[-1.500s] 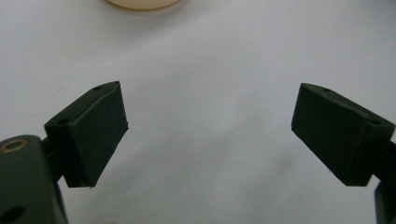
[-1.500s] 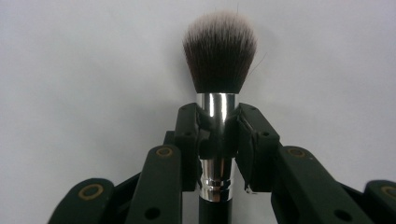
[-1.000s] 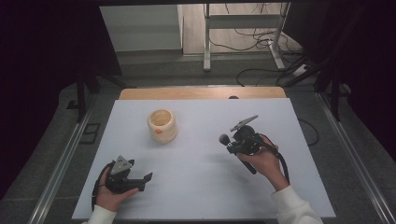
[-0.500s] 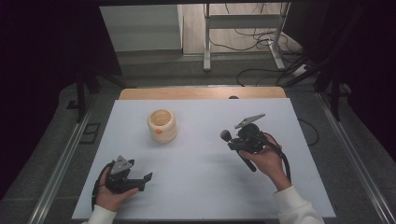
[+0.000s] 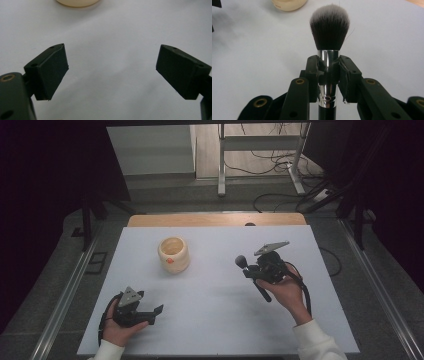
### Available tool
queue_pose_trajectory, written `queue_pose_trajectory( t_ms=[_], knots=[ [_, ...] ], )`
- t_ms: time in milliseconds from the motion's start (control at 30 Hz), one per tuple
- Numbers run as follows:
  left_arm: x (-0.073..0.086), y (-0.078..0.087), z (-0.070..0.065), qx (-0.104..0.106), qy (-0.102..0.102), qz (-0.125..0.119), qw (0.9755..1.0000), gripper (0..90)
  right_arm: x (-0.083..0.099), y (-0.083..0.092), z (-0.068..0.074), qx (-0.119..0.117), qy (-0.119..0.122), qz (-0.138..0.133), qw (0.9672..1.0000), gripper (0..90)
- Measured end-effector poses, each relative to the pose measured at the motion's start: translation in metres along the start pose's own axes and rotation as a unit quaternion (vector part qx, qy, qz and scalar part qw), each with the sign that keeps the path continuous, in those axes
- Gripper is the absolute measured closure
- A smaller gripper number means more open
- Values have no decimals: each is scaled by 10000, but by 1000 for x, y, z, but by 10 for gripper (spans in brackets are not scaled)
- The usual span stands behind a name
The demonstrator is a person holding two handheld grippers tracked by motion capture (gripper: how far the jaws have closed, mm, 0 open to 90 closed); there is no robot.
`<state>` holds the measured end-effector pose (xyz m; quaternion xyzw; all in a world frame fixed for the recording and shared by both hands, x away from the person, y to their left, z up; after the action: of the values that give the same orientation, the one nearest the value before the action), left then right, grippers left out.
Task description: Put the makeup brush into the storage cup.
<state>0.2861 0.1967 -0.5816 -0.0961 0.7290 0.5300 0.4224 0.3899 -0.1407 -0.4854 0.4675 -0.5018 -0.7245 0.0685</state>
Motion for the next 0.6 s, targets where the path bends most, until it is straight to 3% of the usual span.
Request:
queue_pose_trajectory(
  t_ms=[300, 600],
  knots=[
    [-1, 0, -1, 12, 1, -19, 10000, 113, -4, 4, 0, -77, -82, -252, 9996, 710],
    [-7, 3, -5, 89, 65, -196, 9997, 112, -6, 6, 2, -138, -93, -391, 9991, 710]
  ],
)
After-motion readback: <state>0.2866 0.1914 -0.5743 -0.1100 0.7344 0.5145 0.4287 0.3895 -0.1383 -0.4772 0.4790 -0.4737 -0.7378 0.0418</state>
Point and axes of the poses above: each handheld gripper's, and its own axes: y roughly backward along the jaws, x roughly out of its underside, z roughly to its left, the point moved 8 cm from there along -y, roughly forward along the jaws, and after that the axes turned 4 degrees about z, right-handed, at the moved point
